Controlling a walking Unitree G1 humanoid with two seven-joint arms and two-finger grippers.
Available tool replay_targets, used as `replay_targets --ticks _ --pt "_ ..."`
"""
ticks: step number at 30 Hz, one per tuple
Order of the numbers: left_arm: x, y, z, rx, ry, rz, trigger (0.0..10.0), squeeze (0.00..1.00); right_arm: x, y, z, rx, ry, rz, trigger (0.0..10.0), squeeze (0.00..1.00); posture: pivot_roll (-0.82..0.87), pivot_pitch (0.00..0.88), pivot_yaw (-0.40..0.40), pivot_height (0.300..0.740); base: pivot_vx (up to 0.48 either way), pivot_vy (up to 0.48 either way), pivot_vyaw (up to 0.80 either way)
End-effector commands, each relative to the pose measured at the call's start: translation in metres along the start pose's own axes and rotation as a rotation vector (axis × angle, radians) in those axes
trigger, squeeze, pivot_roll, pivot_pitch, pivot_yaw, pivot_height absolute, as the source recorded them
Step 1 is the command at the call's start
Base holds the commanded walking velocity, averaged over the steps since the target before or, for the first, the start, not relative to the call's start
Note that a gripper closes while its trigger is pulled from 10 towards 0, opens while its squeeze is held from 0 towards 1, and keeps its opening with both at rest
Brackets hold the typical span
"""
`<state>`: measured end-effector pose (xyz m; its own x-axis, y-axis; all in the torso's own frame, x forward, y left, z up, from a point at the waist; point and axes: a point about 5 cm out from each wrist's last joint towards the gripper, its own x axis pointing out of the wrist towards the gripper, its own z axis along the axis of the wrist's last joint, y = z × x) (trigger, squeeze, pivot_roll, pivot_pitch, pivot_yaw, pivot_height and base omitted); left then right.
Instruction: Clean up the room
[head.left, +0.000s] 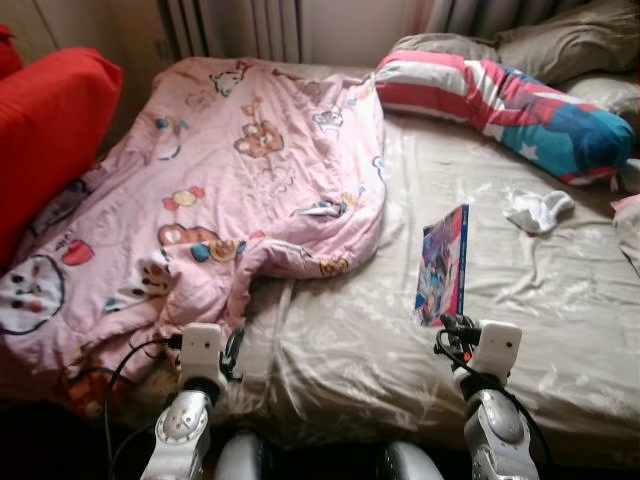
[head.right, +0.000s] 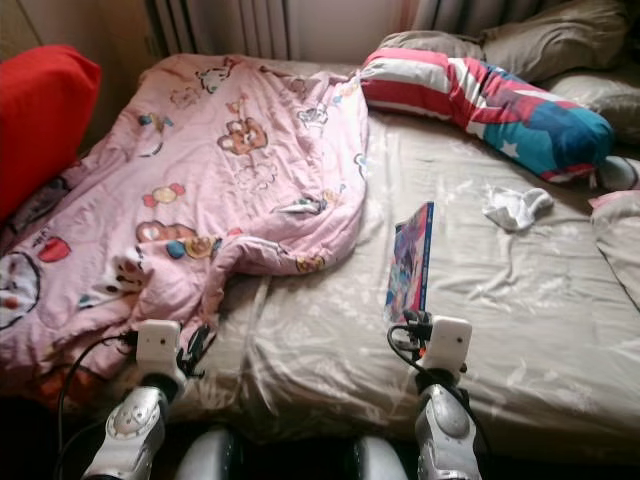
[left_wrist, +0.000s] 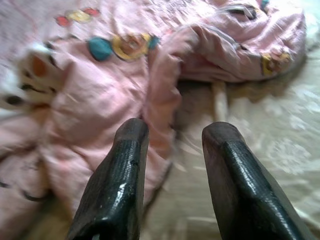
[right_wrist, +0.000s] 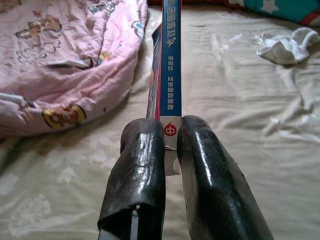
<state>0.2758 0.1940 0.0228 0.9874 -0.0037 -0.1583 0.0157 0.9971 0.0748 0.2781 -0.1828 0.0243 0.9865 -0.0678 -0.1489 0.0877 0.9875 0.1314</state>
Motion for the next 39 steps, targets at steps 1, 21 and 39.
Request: replay_targets --ticks 1,21,39 --pt "-0.001 0.005 -0.004 0.010 0.019 0.008 10.0 0.00 0.005 0.004 0.011 -0.007 -0.049 0.016 10.0 0.00 -0.06 0.064 -0.032 0.724 0.000 0.000 0.00" --pt "-0.021 0.013 -0.046 0.001 0.222 0.056 10.0 0.00 -0.005 -0.015 -0.012 0.041 0.063 -0.091 10.0 0.00 -0.07 0.110 -0.031 0.740 0.000 0.000 0.00" --pt "-0.018 0.010 -0.042 0.000 0.187 0.033 10.0 0.00 -0.002 -0.013 -0.013 0.083 0.068 -0.099 10.0 0.00 -0.07 0.135 -0.021 0.740 0.000 -0.070 -0.22"
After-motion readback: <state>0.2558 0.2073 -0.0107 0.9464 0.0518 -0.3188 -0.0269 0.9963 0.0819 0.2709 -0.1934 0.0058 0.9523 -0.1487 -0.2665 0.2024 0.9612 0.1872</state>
